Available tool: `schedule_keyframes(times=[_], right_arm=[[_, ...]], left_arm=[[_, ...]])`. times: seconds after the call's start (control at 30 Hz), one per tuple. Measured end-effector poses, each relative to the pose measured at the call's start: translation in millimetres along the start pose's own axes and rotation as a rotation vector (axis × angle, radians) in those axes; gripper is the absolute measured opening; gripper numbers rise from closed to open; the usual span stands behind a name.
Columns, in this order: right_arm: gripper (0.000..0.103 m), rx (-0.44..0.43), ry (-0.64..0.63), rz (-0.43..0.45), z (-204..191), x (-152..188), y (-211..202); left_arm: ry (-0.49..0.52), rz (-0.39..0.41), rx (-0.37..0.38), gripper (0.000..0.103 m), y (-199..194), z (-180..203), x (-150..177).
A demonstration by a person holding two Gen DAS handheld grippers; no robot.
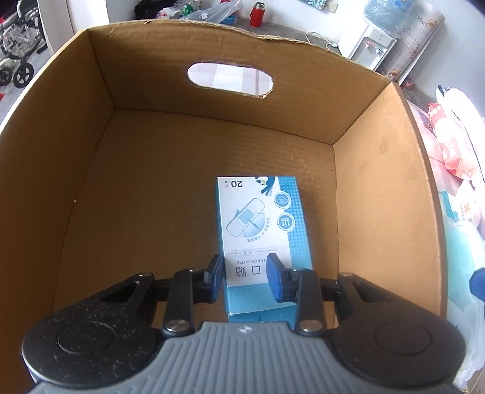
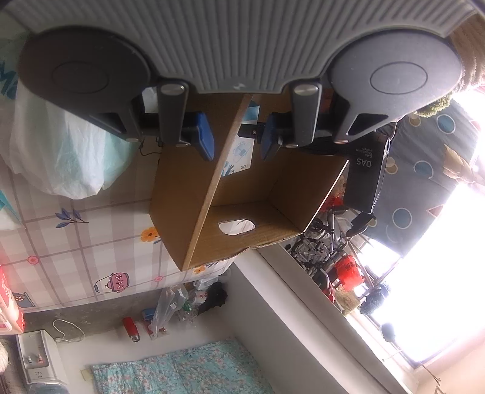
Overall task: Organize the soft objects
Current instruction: 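Open the left tool to release the blue box on the box floor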
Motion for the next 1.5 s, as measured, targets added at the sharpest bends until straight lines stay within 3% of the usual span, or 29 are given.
schedule_keyframes(times=[0.27, 0.93, 1.17, 1.4, 1.5], right_arm=[[0.034, 0.023, 0.047, 0.009, 22, -2, -6], [0.034, 0.058, 0.095, 0.028, 49, 10, -31], [0.035, 0.077, 0.095, 0.051, 58, 15, -50], [0.035, 0.076, 0.087, 0.063, 57, 23, -62], [0.035, 0.07, 0.093, 0.062, 54, 29, -65]], left_arm=[[0.048, 0.06, -0.036, 0.031, 11, 25, -15], [0.0, 0.203, -0.064, 0.03, 19, 42, -38], [-0.047, 0.168, 0.01, 0.045, -9, 31, -26], [0.057, 0.035, -0.104, 0.042, -10, 28, 12], [0.053, 0.017, -0.103, 0.041, 1, 26, 18]])
Point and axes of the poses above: each gripper's, at about its wrist camera, not at the fingertips, and y roughly the way its jaws point, z to its right, x to its underside, the point moved 6 cm from there along y, roughly the way its jaws point, and after that the axes turned 13 degrees about x, right-handed, at the moved point
